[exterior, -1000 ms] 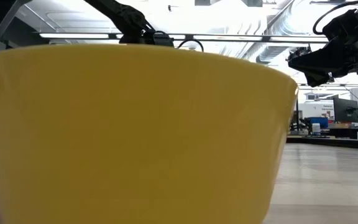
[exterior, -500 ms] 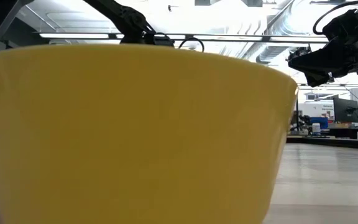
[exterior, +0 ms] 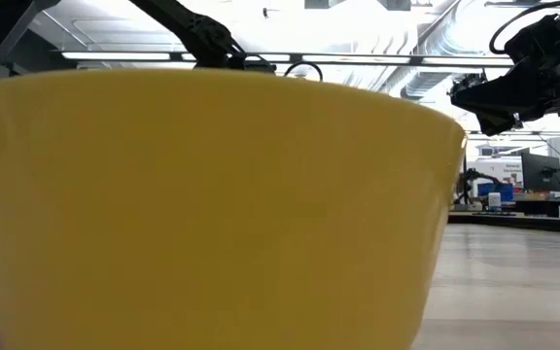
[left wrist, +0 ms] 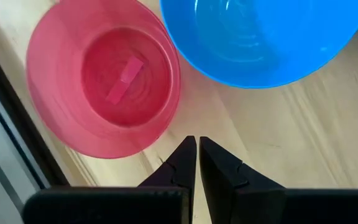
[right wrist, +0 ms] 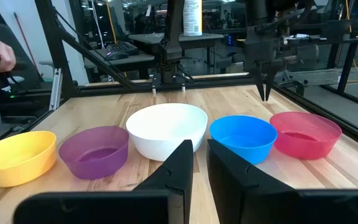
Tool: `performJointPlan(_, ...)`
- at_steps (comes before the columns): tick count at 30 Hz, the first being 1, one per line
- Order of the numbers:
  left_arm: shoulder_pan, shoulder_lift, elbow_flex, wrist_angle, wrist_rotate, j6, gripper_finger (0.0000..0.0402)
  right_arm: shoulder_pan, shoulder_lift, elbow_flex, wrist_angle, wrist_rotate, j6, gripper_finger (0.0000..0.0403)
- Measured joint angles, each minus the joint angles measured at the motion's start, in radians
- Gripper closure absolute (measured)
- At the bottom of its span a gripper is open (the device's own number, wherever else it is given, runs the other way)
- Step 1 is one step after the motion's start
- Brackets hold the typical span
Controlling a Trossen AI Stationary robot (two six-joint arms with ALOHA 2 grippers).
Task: Nest bowls inside each other
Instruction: Stack the red bowl on the white bowl
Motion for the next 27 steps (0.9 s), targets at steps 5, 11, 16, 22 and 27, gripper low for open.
performJointPlan(5, -0.001, 0.0, 0.0, -0.001, 0.0, 0.014, 0.0378, 0.0, 0.0, 0.0, 0.0, 0.0, 0.0, 0.0364)
performJointPlan(11, -0.002, 0.0, 0.0, 0.0, 0.0, 0.016, 0.032, 0.0, 0.0, 0.0, 0.0, 0.0, 0.0, 0.0364)
performJointPlan(16, -0.002, 0.0, 0.0, 0.002, 0.003, 0.062, 0.0284, 0.0, 0.0, 0.0, 0.0, 0.0, 0.0, 0.0364)
performJointPlan(22, -0.003, 0.0, 0.0, 0.006, 0.051, 0.168, 0.0281, 0.0, 0.0, 0.0, 0.0, 0.0, 0.0, 0.0364)
performJointPlan(27, -0.002, 0.005, 0.001, 0.058, 0.073, 0.2, 0.0281, 0.0, 0.0, 0.0, 0.0, 0.0, 0.0, 0.0364)
